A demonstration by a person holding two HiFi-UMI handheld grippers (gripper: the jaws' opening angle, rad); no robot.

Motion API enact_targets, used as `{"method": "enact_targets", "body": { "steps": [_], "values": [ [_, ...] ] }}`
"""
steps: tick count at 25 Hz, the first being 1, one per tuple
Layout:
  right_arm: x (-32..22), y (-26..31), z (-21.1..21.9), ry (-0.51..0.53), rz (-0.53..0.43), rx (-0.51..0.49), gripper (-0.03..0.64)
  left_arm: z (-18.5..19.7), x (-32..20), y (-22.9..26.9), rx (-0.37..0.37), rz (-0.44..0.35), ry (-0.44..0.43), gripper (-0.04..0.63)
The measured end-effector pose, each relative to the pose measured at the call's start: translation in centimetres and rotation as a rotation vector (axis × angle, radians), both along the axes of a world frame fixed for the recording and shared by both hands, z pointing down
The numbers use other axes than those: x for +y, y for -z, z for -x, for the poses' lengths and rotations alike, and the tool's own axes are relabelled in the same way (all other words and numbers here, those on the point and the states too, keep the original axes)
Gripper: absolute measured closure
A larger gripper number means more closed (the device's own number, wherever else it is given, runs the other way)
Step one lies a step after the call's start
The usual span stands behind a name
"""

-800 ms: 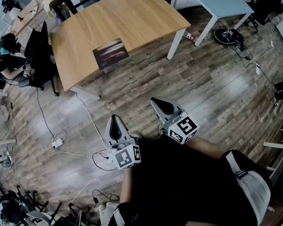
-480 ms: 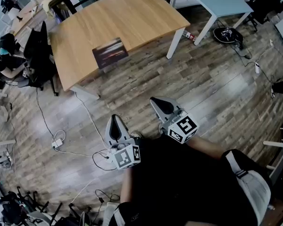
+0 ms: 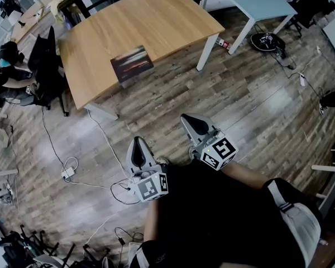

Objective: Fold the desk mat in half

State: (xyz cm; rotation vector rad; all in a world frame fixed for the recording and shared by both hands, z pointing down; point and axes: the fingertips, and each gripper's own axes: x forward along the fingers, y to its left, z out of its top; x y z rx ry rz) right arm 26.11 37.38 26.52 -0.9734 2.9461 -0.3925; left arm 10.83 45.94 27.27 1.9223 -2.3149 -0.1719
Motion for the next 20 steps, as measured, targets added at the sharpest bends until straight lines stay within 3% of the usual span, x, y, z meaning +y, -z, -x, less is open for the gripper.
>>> {"method": "enact_targets", "body": {
  "steps": [20],
  "values": [
    [1.8,-0.4,6.4,-0.1,-0.017,0.027,0.588,6.7,1.5,-1.5,0.003,0.008,-0.125,0.563]
  ]
}}
